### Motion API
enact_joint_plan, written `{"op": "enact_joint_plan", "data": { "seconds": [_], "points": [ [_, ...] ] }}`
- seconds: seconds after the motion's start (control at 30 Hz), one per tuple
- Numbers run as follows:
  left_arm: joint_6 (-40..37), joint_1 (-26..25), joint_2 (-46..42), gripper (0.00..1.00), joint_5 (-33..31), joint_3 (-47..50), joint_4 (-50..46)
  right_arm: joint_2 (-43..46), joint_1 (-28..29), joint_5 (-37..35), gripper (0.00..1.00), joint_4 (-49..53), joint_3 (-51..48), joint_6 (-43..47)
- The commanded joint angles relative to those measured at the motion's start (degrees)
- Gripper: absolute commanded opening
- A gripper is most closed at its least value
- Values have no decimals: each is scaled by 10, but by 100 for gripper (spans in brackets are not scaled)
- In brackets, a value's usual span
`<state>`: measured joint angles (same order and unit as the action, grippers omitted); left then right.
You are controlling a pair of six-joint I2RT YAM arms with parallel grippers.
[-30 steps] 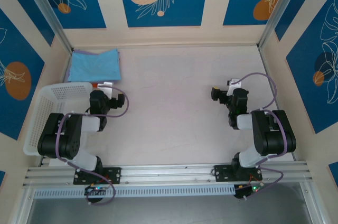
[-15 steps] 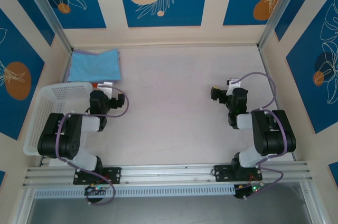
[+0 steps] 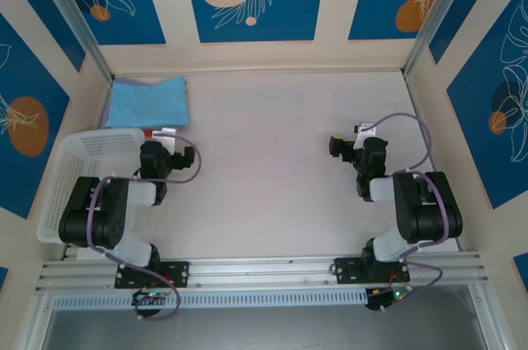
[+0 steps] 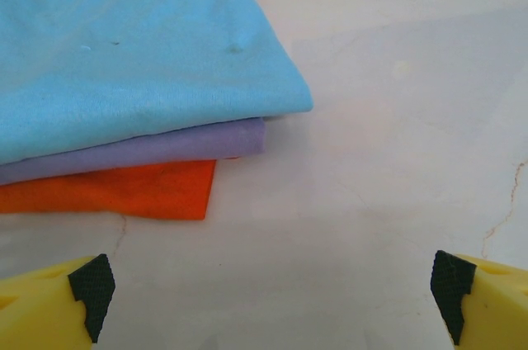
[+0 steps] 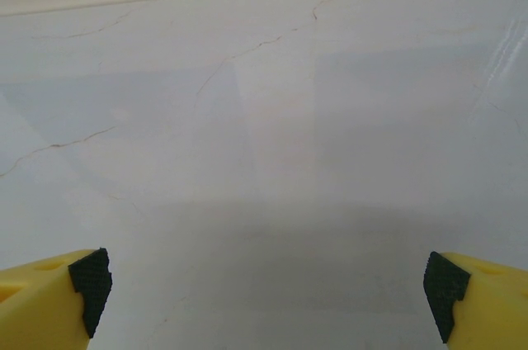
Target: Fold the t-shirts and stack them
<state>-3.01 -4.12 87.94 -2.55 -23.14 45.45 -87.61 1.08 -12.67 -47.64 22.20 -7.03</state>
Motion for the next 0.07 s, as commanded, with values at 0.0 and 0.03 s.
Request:
{"op": "enact_joint_plan", "data": {
  "seconds": [0.0,0.03],
  "points": [
    [2,5,1,100,14,0,20,4,-3,9,99,-9,5,-4],
    [2,6,1,100,13,1,20,4,-2,8,99,-8,5,-4]
  ]
}}
